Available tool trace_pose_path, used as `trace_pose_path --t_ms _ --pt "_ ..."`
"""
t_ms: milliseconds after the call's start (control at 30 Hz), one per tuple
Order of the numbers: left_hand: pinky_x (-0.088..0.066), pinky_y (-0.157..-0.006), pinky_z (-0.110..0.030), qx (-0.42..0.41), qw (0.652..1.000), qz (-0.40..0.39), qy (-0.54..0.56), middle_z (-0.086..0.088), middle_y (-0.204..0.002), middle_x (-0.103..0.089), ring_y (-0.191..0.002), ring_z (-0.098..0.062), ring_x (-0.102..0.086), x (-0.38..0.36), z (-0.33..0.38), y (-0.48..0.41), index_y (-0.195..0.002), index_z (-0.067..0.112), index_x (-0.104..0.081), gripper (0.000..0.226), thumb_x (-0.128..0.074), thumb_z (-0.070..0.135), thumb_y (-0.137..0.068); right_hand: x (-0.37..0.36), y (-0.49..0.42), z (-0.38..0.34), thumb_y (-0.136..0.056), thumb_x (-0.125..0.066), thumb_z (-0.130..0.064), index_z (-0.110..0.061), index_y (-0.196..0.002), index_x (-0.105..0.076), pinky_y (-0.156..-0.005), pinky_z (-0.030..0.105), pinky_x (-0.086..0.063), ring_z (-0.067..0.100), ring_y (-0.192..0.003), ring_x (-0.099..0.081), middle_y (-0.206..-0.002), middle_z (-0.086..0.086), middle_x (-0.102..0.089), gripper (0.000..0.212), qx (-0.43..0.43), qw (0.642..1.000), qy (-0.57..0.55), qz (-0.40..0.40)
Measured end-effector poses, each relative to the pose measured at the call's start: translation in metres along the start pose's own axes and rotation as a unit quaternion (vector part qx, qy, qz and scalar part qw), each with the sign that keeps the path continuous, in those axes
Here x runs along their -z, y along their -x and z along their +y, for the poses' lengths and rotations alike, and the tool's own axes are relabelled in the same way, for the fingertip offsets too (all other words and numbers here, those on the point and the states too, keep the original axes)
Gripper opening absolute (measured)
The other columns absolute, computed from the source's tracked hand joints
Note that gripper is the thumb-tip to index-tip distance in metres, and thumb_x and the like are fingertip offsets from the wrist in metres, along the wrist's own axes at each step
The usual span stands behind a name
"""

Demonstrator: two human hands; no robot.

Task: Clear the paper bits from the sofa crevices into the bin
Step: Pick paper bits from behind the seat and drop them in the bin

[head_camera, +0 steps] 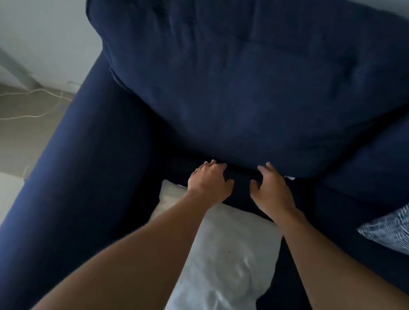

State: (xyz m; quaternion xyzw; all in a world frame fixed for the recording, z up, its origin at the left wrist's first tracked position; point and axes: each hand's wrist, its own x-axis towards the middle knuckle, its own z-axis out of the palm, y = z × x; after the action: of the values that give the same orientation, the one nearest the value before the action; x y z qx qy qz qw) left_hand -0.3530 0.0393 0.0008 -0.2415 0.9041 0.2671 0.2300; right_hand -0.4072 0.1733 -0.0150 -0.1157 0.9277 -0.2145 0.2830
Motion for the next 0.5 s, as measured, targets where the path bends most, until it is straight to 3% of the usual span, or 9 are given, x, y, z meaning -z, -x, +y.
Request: trace_pose_path --t_ms 267,500 --pt "-0.039 -0.105 -0.041 -0.002 0.998 -0.068 -0.014 -0.005 -0.144 -0.045 -0.134 -0.026 -0.041 -0.059 0.035 -0.060 -0.140 0.017 -0.045 0.050 -0.052 0.035 -0.094 -0.005 -0.035 0.074 -0.094 -0.050 -0.015 -0.007 -0.143 -0.039 -0.109 0.044 -0.038 0.031 -0.135 -0.042 -0.154 0.011 -0.033 0.051 -0.074 0.995 -0.061 -0.020" --pt "-0.032 -0.114 -0.042 -0.035 0.990 -0.130 -0.051 -0.006 -0.154 -0.034 -0.142 -0.026 -0.032 -0.117 0.057 -0.116 -0.149 0.021 -0.031 0.059 -0.051 0.033 -0.095 -0.026 -0.087 0.135 -0.093 -0.051 -0.010 -0.009 -0.146 -0.035 -0.113 0.043 -0.036 0.030 -0.141 -0.035 -0.159 0.009 -0.025 0.056 -0.120 0.988 -0.090 -0.032"
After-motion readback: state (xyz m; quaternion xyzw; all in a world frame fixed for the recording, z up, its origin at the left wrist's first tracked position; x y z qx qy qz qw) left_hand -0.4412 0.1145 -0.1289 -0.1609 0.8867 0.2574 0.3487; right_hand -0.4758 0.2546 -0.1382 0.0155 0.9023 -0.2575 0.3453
